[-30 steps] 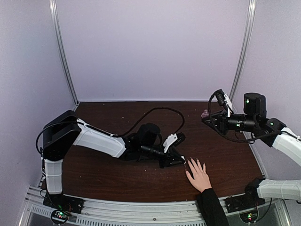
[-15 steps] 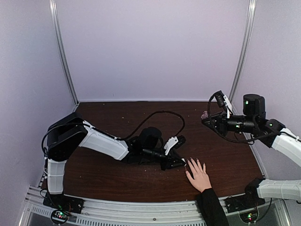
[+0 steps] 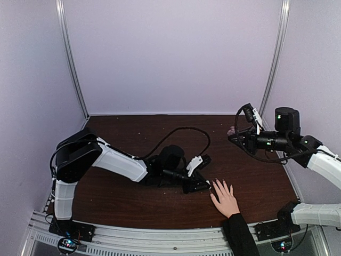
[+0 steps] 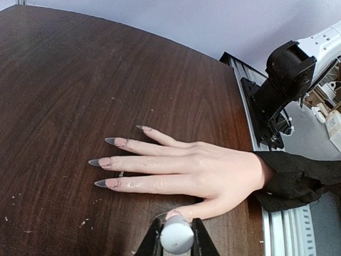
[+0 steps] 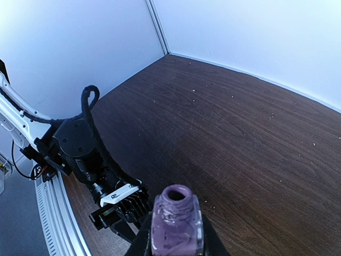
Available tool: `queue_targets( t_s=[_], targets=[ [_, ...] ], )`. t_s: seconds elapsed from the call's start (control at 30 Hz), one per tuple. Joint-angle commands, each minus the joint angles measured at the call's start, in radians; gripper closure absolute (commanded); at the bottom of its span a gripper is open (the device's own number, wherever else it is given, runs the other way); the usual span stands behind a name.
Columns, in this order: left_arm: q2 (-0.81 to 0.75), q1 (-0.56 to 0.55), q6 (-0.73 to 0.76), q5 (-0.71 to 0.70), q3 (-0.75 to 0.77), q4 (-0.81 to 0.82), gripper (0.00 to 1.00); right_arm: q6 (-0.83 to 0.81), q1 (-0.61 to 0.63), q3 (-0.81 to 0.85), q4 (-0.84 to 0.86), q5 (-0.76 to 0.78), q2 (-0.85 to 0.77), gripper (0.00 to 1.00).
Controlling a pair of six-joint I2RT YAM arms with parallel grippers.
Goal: Paint the nails
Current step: Paint the nail with the hand.
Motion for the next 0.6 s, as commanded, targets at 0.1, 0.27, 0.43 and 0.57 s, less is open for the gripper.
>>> queue_targets(
  t_s=[0.1, 0.27, 0.43, 0.57],
  targets=[
    [0.037, -0.010, 0.006, 0.001, 0.038, 0.005, 1.00, 0.013, -0.005, -0.009, 0.042, -0.002, -0.001, 1.00],
    [0.042, -0.013, 0.010, 0.003, 0.043, 0.001, 1.00, 0.014, -0.005, -0.011, 0.047, -0.006, 0.000, 1.00],
    [0.051, -0.014, 0.010, 0.010, 0.053, -0.004, 1.00, 0.014, -0.006, -0.012, 0.045, -0.006, -0.002, 1.00],
    [0.058, -0.016, 0.012, 0.014, 0.061, -0.009, 1.00, 0.014, -0.006, -0.012, 0.045, -0.006, 0.000, 1.00]
  ],
)
